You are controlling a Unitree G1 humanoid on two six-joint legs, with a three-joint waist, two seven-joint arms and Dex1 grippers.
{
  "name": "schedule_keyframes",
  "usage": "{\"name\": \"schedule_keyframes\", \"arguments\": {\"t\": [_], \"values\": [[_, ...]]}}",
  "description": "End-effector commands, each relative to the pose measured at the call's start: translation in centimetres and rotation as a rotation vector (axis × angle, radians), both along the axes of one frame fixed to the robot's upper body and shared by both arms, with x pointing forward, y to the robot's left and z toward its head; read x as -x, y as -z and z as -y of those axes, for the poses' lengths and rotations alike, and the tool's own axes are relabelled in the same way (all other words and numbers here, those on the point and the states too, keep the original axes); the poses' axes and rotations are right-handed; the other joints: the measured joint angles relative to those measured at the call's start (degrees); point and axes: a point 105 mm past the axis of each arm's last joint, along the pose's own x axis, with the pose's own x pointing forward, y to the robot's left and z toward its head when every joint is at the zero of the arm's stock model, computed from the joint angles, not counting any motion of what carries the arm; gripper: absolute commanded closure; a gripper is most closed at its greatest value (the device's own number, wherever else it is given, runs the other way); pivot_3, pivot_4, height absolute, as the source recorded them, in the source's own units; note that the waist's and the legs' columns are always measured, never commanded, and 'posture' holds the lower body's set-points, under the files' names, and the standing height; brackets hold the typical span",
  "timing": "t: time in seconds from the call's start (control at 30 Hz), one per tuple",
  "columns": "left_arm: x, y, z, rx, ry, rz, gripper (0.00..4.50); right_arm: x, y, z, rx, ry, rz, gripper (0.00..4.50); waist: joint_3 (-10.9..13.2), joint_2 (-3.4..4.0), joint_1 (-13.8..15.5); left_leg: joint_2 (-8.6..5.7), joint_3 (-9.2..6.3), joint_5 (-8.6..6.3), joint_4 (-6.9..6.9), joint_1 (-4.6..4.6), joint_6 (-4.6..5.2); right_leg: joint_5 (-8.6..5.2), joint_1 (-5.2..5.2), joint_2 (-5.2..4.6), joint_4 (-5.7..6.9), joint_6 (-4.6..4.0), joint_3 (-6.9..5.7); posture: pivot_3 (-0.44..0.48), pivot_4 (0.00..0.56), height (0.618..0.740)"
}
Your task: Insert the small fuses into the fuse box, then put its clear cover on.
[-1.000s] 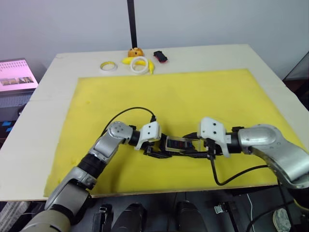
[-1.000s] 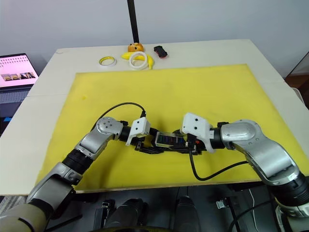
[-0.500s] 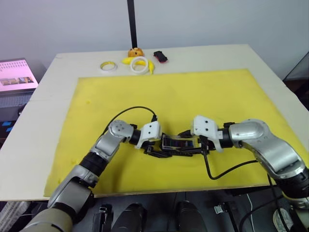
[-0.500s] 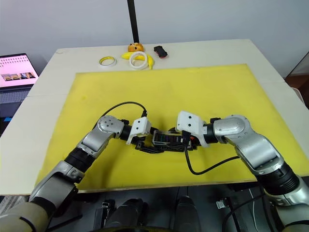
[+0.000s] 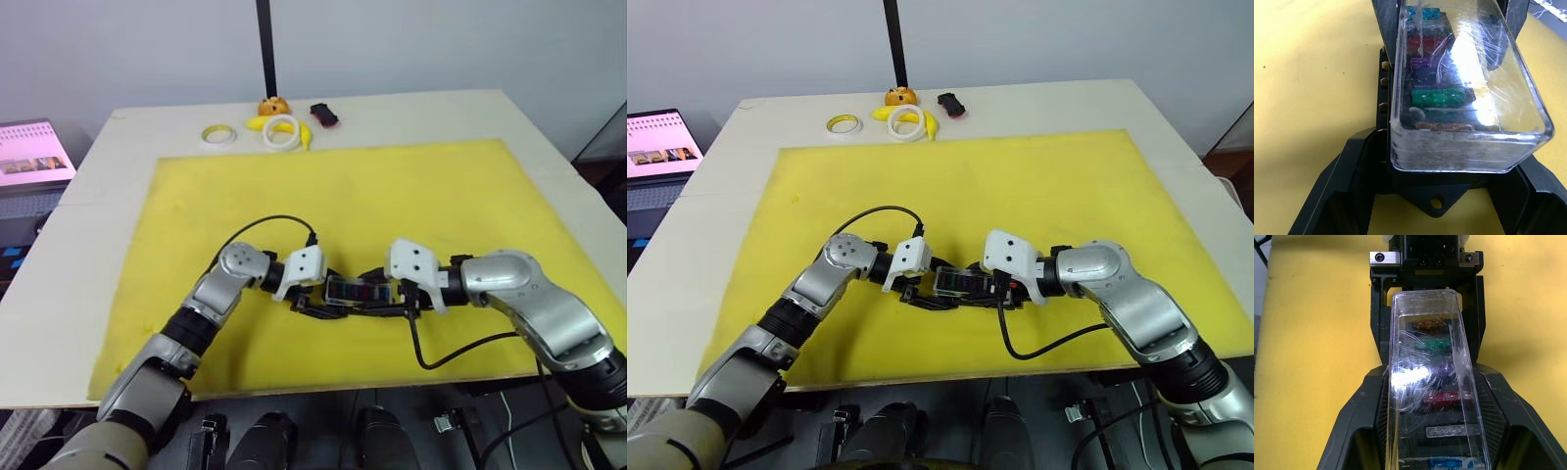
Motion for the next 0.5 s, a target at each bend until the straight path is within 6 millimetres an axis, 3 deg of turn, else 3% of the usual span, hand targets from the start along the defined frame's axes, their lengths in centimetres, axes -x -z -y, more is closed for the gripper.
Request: {"name": "schedule_keyframes", "arguments": {"t": [0.03, 0.5], "values": [[-0.72, -0.71, -0.67, -0.005, -0.035, 0.028, 1.93, 0.23, 0.01, 0.03, -0.005, -0.008, -0.002, 2.77, 0.00, 0.00, 0.00, 0.00, 0.00, 0.00, 0.00, 0.00, 0.00, 0.00, 0.00, 0.00, 0.00, 0.00, 0.00, 0.000, 0.150, 0.740], [-1.08, -0.75, -0.60, -0.001, -0.047, 0.030, 1.93, -0.10, -0.49, 0.51, -0.012, 0.001, 0.009, 2.77, 0.00, 0.00, -0.01, 0.00, 0.01, 0.00, 0.00, 0.00, 0.00, 0.00, 0.00, 0.00, 0.00, 0.00, 0.00, 0.000, 0.150, 0.740]]}}
